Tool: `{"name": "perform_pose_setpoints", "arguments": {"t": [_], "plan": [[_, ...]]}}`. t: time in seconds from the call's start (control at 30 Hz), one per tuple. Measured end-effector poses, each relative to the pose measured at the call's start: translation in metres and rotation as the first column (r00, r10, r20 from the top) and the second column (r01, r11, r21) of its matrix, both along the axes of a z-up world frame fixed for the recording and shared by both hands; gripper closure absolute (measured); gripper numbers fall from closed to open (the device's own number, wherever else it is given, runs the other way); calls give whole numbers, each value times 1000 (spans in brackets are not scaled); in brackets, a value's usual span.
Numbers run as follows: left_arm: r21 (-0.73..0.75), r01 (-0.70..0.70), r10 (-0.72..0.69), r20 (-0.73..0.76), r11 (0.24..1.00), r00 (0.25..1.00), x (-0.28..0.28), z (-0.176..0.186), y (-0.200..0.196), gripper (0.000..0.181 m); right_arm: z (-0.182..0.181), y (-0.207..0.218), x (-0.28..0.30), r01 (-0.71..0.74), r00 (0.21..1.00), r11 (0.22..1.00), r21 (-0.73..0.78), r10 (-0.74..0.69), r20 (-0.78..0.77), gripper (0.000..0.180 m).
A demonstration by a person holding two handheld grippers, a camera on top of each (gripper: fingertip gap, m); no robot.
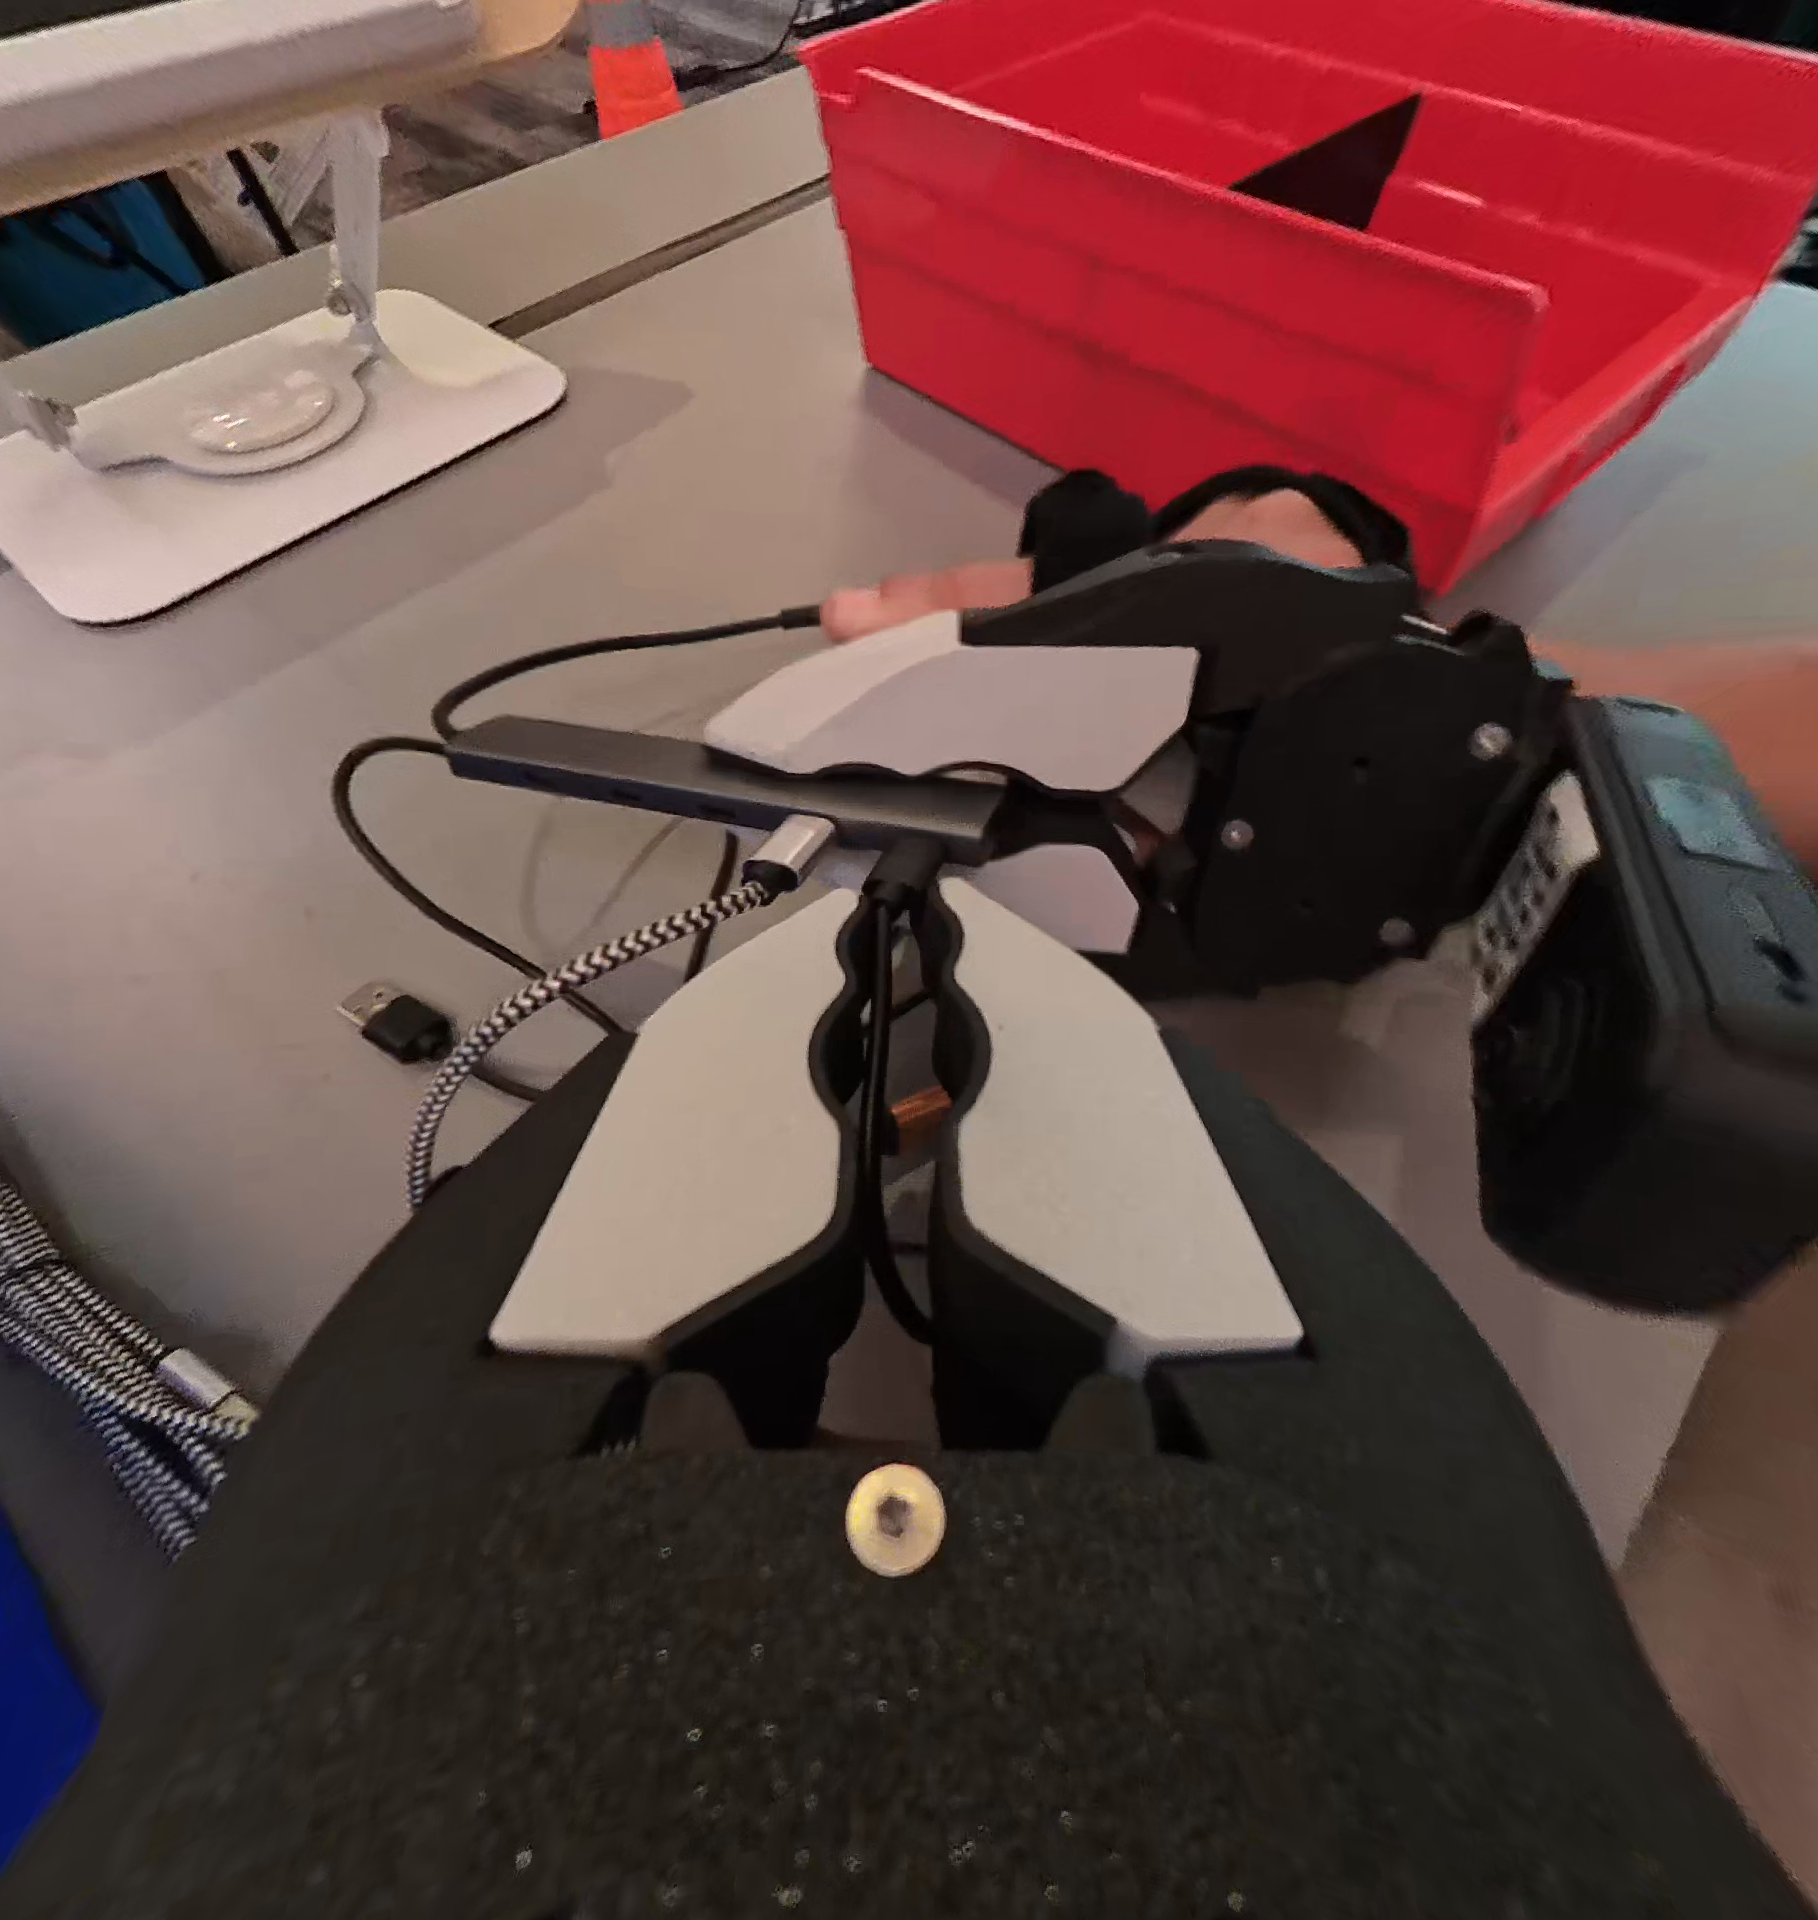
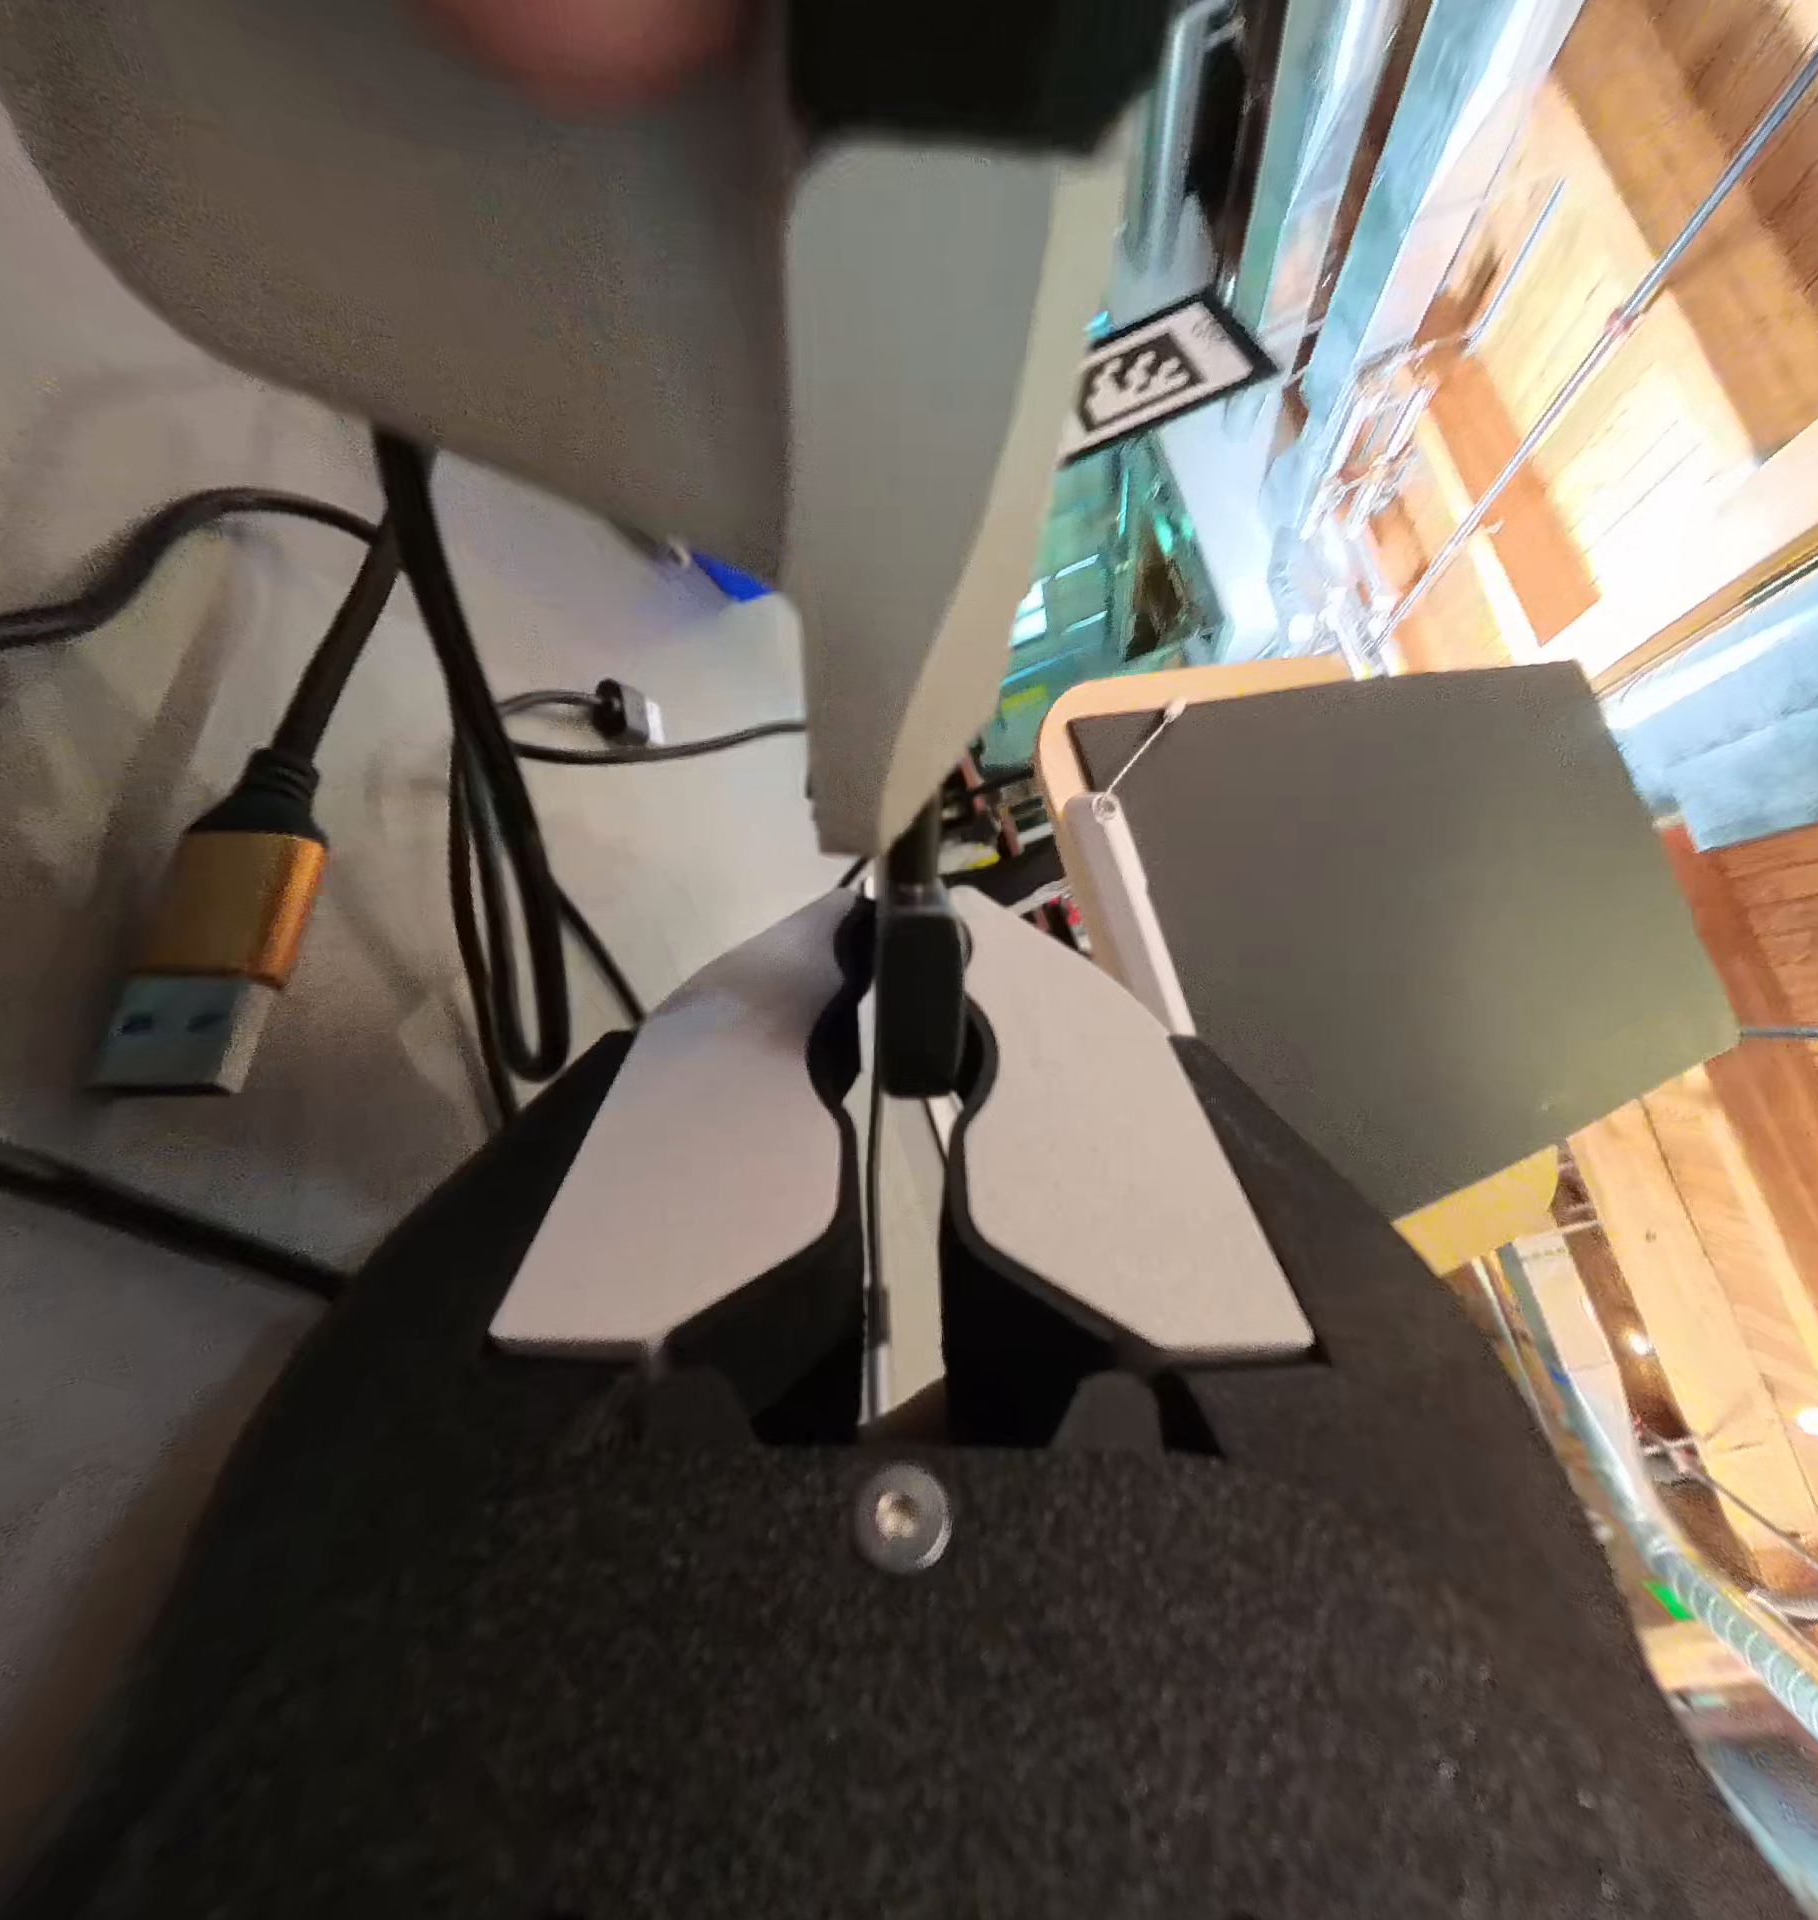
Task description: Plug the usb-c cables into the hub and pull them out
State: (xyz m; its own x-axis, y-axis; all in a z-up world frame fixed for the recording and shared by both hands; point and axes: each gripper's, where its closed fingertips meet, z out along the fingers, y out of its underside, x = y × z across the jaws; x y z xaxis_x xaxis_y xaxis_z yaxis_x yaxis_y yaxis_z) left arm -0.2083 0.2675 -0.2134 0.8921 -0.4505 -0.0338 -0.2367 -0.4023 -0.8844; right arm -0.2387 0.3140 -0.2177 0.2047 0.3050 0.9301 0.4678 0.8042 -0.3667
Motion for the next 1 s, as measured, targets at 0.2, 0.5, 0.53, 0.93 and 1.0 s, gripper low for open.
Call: {"name": "perform_pose_setpoints", "arguments": {"t": [0.2, 0.5, 0.53, 0.93, 1.0], "plan": [[4, -109, 109, 7, 994, 994, -12, -4, 22, 174, -3, 3, 6, 53, 998, 997, 62, -54, 18, 163], [7, -100, 100, -60, 995, 993, -9, -8, 20, 180, -1, 12, 7, 94, 995, 993, 76, -95, 22, 170], [7, -97, 97, -77, 995, 992, -9, -8, 19, 180, -1, 11, 7, 96, 995, 992, 86, -98, 21, 170], [-4, -70, 68, -184, 998, 981, -10, -13, 8, 181, -5, 5, 2, 77, 996, 993, 90, -81, 38, 170], [-20, -67, 63, -160, 998, 985, -9, -14, 6, 181, -6, 4, 0, 73, 996, 994, 82, -76, 42, 170]]}}
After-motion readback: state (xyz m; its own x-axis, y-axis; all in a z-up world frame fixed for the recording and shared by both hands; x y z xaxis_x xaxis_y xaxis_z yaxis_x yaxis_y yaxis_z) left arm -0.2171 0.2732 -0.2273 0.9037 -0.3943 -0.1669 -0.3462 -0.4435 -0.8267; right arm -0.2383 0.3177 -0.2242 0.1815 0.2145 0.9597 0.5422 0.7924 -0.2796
